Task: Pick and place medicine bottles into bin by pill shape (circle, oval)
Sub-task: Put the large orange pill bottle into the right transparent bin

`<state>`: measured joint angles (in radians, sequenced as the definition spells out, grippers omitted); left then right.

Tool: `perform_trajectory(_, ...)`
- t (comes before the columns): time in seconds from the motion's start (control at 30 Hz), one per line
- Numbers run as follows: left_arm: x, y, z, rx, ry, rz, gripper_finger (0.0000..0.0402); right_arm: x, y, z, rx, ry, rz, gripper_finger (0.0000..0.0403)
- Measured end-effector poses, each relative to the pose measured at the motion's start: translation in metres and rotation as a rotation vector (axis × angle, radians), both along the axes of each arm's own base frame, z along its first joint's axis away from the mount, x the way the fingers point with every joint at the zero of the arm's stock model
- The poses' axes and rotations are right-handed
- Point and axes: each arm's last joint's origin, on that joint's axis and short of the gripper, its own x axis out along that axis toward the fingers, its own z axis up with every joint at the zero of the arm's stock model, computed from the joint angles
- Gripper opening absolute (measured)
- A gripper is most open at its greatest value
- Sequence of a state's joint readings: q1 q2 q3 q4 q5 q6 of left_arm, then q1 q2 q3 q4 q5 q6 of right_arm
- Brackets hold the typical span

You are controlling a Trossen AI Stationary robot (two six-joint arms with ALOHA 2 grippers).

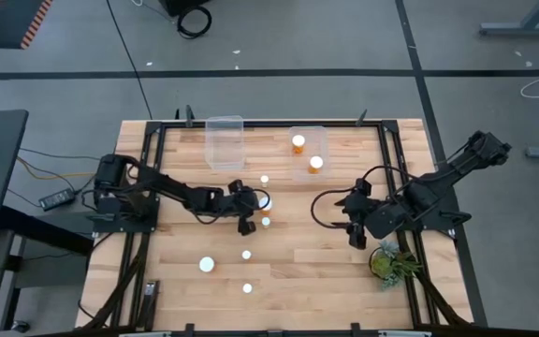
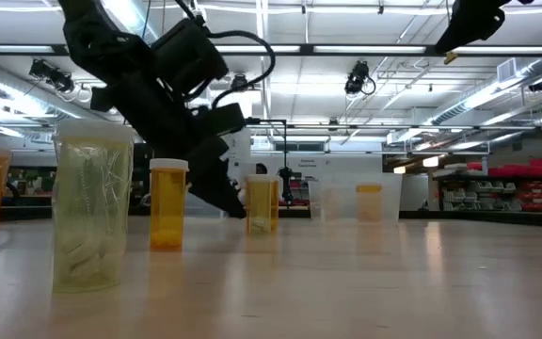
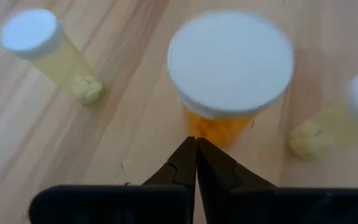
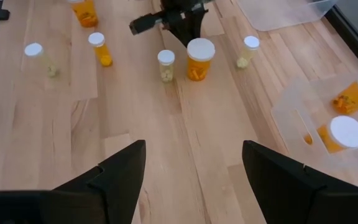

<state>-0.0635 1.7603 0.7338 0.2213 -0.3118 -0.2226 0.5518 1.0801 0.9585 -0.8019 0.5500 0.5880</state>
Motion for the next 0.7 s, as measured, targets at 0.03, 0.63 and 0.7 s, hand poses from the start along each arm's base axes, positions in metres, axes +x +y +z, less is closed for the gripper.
perform_trajectory(0.03,0.001,0.000,-0.002,0.000,0.002,0.000,0.0015,0.001,0.001,0.000,-0.006,0.001,0.006,0.0275)
perform_trajectory(0.63,0.013,0.002,-0.006,0.018,-0.120,-0.014,0.0010,0.013,-0.008,0.003,-0.013,-0.049,-0.019,0.0275)
perform_trajectory(0.7,0.013,0.002,-0.006,0.017,-0.122,-0.014,0.0014,0.016,-0.007,0.002,-0.020,-0.056,-0.014,0.0275)
